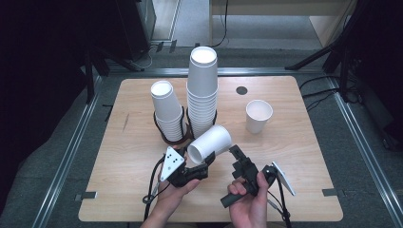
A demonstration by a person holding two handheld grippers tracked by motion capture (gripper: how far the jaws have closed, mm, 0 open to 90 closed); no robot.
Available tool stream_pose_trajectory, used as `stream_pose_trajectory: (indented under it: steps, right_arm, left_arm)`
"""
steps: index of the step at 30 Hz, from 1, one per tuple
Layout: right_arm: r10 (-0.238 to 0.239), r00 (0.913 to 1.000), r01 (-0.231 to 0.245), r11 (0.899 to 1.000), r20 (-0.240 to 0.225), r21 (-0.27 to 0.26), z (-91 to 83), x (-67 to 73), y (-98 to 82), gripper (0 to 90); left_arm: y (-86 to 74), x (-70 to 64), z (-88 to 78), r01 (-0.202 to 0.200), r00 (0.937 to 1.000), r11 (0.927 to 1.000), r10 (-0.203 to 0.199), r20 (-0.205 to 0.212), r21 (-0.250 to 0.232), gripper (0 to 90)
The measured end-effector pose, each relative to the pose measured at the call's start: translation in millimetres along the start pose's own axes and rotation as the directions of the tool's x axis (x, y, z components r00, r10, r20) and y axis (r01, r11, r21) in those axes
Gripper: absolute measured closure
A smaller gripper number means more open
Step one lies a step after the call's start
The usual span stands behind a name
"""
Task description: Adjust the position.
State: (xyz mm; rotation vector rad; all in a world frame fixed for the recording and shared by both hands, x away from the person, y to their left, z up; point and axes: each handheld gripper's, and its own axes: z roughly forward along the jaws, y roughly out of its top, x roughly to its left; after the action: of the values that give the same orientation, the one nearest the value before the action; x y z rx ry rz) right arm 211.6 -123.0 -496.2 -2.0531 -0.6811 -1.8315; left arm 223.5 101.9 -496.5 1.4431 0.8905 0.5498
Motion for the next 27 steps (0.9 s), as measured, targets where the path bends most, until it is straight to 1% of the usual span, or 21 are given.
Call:
stream_pose_trajectory:
  steps: [2,4,6,9,12,15,17,18,21,25,27]
  right_arm:
    - [0.004,1.0,-0.004,1.0,0.001,0.001,1.7,-1.3,-0.8,2.2]
    - [0.023,0.9997,-0.023,1.0,0.0,0.011,3.4,-1.1,-1.8,2.2]
    - [0.026,0.9997,-0.026,1.0,0.0,0.012,5.0,-1.6,-2.6,2.2]
    - [0.036,0.9993,-0.036,0.999,0.01,0.019,7.4,-2.4,-2.6,2.2]
    - [0.066,0.9977,-0.067,0.997,0.01,0.029,9.9,-2.9,-1.8,2.2]
    - [0.08,0.9968,-0.08,0.996,0.005,0.028,11.2,-2.7,-0.7,2.2]
    - [0.113,0.9934,-0.112,0.993,-0.019,0.04,12.7,-3.0,0.4,2.2]
    - [0.125,0.9919,-0.124,0.991,-0.023,0.046,13.6,-3.0,0.8,2.2]
    - [0.162,0.9867,-0.161,0.985,-0.016,0.058,17.4,-4.9,1.1,2.2]
    - [0.196,0.9805,-0.194,0.978,-0.019,0.079,22.6,-7.2,-0.5,2.2]
    - [0.209,0.9778,-0.207,0.975,-0.018,0.087,25.1,-8.0,-1.6,2.2]
  left_arm:
    - [-0.5,-0.6,0.3,-0.005,1.0,1.0,0.005,-0.001,0.002,22.1]
    - [-0.6,-1.5,0.4,-0.008,1.0,1.0,0.008,0.0,0.0,22.1]
    - [-0.4,-2.1,0.3,-0.01,1.0,0.9999,0.01,0.0,-0.003,22.1]
    - [-0.6,-2.5,0.2,-0.012,0.9999,0.9999,0.012,0.0,-0.004,22.1]
    - [-0.7,-2.4,0.2,-0.017,0.9998,0.9998,0.017,0.0,-0.002,22.2]
    - [-1.0,-3.5,0.6,-0.026,0.9997,0.9997,0.026,0.001,-0.005,22.1]
    - [-1.4,-4.5,0.8,-0.035,0.9994,0.9994,0.035,0.0,-0.004,22.2]
    - [-1.6,-4.9,0.8,-0.037,0.9993,0.9993,0.037,0.001,-0.004,22.1]
    - [-2.1,-6.0,1.2,-0.044,0.999,0.999,0.044,0.001,-0.004,22.2]
    - [-2.6,-7.5,1.3,-0.047,0.9988,0.9989,0.047,0.009,-0.006,22.2]
    - [-2.8,-8.0,1.5,-0.056,0.9984,0.9984,0.056,0.01,-0.005,22.2]
